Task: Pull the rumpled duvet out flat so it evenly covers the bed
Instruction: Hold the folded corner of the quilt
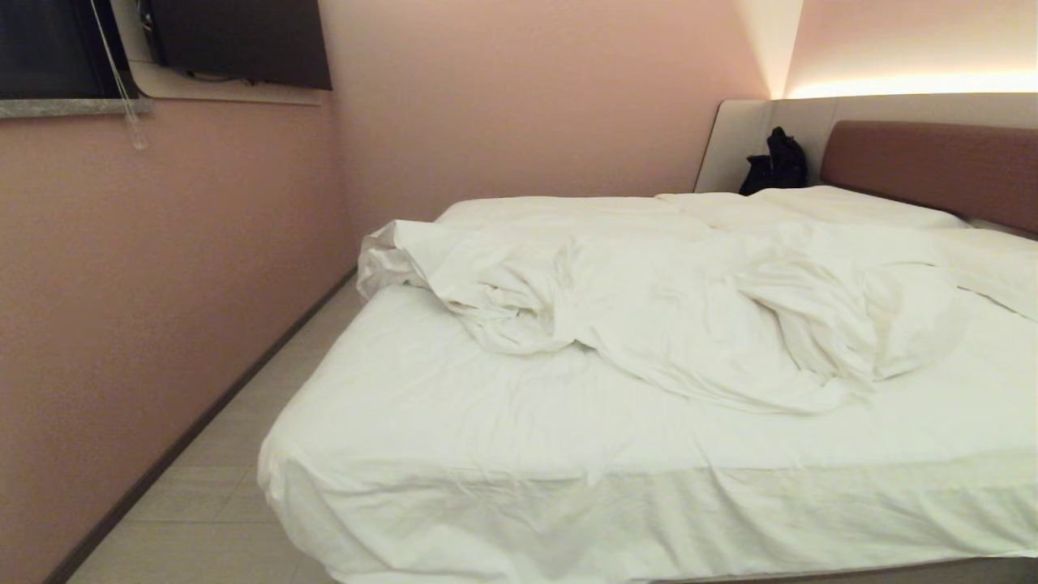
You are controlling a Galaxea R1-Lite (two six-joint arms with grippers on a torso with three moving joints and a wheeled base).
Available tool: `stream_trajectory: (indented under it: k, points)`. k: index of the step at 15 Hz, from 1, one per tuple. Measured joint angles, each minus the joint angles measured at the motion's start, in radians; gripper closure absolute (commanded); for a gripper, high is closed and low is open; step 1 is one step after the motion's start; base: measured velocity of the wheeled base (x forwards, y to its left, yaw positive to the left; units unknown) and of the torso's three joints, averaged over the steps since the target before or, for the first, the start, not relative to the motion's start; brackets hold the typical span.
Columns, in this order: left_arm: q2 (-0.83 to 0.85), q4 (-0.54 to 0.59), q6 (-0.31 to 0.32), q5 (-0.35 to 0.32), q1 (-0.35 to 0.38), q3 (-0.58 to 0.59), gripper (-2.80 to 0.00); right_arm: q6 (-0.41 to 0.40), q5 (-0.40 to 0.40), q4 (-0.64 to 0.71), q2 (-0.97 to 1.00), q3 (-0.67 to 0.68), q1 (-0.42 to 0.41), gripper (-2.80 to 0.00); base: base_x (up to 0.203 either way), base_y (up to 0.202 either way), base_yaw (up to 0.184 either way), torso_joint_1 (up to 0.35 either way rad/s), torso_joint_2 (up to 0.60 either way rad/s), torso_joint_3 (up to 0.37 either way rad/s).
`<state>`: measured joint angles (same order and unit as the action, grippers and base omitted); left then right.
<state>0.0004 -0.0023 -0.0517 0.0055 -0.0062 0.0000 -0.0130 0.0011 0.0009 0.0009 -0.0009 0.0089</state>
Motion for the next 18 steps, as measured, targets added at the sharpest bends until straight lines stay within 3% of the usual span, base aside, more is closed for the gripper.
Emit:
stream_trajectory:
  k: [4, 18]
  points:
    - [0.0, 0.0, 0.001, 0.001, 0.0, 0.0, 0.0, 0.0, 0.0, 0.0, 0.0, 0.0, -0.001, 0.0, 0.0, -0.055, 0.0, 0.001, 0.0, 0.002]
    - [0.0, -0.002, -0.005, 0.001, 0.0, 0.0, 0.0, 0.0, -0.001, -0.001, 0.0, 0.0, 0.0, 0.0, 0.0, -0.186, 0.0, 0.003, 0.0, 0.003]
